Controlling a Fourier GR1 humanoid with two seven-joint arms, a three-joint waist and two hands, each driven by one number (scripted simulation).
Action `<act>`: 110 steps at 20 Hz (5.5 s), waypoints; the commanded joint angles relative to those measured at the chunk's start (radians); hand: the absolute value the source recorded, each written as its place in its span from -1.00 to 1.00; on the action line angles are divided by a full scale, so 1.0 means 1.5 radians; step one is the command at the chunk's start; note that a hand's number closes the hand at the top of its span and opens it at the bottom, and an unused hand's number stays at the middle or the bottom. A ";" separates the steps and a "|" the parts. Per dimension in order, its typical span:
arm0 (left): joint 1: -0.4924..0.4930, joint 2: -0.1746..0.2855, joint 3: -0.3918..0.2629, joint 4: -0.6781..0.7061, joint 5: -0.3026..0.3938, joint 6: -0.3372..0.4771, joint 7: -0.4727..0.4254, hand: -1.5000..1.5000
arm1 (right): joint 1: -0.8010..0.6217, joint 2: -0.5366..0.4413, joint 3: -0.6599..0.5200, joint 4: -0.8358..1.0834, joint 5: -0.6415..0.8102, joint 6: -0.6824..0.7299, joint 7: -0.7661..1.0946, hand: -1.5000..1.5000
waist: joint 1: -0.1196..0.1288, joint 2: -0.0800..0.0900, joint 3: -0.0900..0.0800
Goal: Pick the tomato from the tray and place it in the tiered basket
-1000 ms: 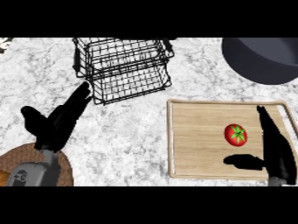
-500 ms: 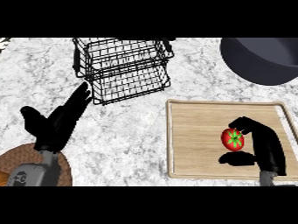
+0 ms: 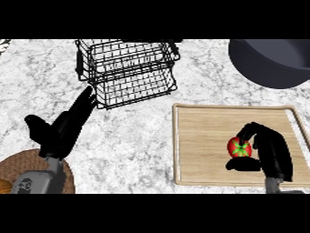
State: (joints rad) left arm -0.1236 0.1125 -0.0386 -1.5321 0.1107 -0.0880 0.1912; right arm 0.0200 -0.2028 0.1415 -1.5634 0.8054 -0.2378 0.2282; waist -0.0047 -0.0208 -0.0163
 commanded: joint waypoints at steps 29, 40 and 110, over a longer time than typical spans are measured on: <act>-0.027 -0.013 0.009 0.042 -0.013 0.003 0.028 0.00 | -0.539 0.135 0.103 -0.387 0.056 0.478 0.605 1.00 | 0.005 0.013 0.010; -0.056 -0.028 -0.007 0.010 -0.019 0.018 0.074 0.00 | -0.809 0.135 -0.033 -0.026 0.001 0.394 0.565 1.00 | 0.016 0.016 0.010; 0.024 0.000 0.053 0.008 -0.007 -0.003 0.025 0.00 | -0.478 -0.303 -0.164 0.067 -0.636 0.164 0.155 -1.00 | -0.044 0.001 0.011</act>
State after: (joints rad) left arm -0.1026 0.0977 0.0242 -1.5201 0.0973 -0.0868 0.2468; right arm -0.8523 -0.5488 -0.0357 -1.2780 -0.0665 -0.0801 0.4348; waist -0.0682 -0.0214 0.0015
